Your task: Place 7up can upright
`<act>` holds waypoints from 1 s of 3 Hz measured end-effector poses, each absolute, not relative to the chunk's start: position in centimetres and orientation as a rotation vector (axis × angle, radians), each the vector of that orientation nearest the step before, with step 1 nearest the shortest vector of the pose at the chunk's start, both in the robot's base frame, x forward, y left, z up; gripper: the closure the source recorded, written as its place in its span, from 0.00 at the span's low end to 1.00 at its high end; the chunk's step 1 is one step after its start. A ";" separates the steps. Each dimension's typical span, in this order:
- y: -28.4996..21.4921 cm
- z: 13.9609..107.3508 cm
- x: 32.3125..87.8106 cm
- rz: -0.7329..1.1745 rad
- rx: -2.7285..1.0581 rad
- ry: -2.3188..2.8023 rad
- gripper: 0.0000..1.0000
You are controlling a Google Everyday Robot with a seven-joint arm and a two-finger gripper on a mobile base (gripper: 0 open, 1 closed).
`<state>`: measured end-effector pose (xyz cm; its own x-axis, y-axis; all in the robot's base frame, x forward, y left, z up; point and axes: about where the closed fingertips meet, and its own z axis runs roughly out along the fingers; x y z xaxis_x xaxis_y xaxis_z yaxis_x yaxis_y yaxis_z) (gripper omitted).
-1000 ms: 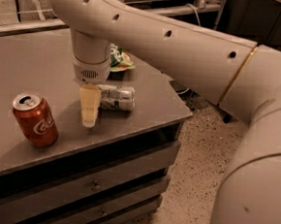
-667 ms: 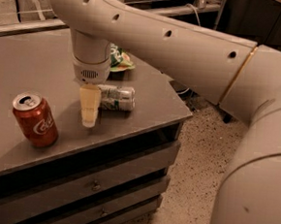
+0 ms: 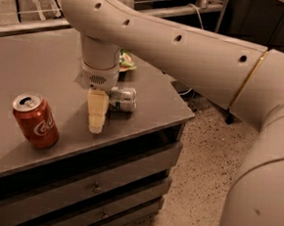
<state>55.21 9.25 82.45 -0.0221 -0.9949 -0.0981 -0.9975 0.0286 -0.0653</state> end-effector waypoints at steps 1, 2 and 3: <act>9.4 82.4 55.3 0.033 -2.112 2.163 0.18; 9.4 82.3 55.3 0.033 -2.111 2.162 0.42; 9.4 82.8 55.3 0.034 -2.111 2.161 0.73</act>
Offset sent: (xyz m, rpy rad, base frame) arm 0.0004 0.0009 -0.0007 0.0013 -0.0017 0.0013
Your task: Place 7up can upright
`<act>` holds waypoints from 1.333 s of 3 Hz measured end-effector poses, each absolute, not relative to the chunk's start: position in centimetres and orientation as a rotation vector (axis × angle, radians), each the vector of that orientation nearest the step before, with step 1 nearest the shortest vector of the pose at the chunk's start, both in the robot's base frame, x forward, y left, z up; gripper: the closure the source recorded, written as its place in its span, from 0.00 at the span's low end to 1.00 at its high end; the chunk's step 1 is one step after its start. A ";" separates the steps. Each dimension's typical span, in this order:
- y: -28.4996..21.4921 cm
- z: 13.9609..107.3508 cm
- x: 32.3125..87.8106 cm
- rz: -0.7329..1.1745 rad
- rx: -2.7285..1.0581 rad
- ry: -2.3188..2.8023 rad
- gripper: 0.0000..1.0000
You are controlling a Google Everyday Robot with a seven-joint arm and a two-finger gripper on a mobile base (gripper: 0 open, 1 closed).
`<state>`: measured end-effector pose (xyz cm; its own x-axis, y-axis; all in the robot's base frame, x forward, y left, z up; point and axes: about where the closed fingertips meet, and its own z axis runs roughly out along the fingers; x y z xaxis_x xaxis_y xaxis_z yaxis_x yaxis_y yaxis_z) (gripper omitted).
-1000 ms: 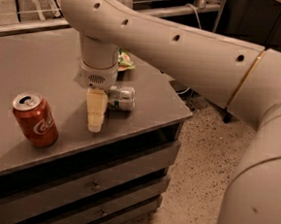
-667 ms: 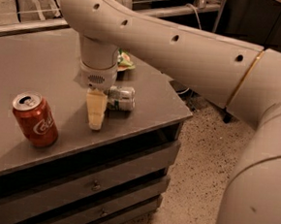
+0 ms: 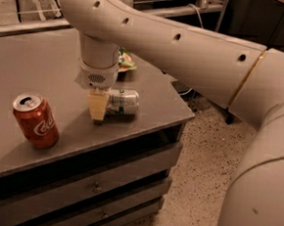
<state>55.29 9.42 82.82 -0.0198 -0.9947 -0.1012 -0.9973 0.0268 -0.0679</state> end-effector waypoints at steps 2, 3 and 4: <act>8.4 85.4 55.8 0.121 -2.072 2.064 1.00; 7.2 88.7 56.2 0.282 -1.996 1.898 1.00; 6.0 90.0 56.7 0.459 -1.883 1.769 1.00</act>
Offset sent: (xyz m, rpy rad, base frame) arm 0.0129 -0.0360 0.0885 0.3454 -0.0827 0.0928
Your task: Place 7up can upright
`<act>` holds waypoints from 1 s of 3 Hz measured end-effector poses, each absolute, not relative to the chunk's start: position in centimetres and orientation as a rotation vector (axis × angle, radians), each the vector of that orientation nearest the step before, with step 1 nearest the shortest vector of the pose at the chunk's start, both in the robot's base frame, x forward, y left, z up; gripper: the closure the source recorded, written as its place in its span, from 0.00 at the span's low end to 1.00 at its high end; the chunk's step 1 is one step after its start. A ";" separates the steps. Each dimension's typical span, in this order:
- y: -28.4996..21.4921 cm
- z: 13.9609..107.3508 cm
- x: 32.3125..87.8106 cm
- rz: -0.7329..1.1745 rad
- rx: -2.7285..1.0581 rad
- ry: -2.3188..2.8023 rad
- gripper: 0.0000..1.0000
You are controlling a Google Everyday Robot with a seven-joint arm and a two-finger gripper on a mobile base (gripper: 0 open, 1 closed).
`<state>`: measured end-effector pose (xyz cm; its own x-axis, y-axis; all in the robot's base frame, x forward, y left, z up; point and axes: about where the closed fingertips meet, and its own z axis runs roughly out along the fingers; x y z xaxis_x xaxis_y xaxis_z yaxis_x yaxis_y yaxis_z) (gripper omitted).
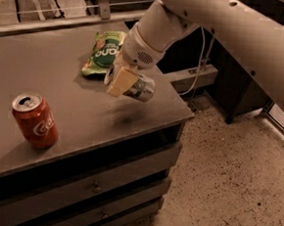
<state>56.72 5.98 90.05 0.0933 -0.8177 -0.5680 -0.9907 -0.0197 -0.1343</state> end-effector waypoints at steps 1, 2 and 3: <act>5.0 90.7 57.4 0.592 -1.752 1.681 1.00; 4.4 91.6 58.0 0.694 -1.643 1.595 1.00; 4.1 92.2 58.5 0.780 -1.558 1.508 1.00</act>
Offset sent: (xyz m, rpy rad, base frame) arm 0.0224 -0.0305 0.0292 0.4987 -0.0083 -0.0246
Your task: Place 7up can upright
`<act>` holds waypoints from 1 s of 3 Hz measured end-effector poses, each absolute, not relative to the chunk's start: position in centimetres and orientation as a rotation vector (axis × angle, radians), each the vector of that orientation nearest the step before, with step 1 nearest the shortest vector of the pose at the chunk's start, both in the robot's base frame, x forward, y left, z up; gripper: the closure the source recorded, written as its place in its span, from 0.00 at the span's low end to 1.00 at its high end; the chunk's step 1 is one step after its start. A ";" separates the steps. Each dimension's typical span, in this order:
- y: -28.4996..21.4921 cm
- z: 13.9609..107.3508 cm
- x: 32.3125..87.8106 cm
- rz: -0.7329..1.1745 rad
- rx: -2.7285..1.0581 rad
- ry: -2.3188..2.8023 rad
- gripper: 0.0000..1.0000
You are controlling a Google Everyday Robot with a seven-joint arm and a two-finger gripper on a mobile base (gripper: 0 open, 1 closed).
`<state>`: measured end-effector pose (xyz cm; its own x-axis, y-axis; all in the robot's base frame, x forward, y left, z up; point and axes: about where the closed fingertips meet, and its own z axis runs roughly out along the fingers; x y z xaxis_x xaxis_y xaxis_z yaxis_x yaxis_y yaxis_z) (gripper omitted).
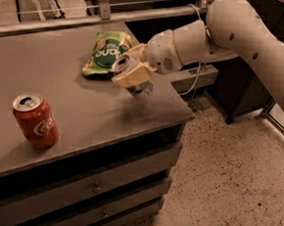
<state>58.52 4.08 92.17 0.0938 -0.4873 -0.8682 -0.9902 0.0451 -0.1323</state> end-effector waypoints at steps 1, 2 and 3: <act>3.6 92.0 58.8 0.848 -1.485 1.451 1.00; 3.1 91.6 58.8 0.892 -1.423 1.394 1.00; 2.0 91.1 58.5 0.948 -1.328 1.339 1.00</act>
Offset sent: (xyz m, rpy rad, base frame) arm 0.0029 -0.0248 -0.0105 0.2922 -0.0174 -0.0084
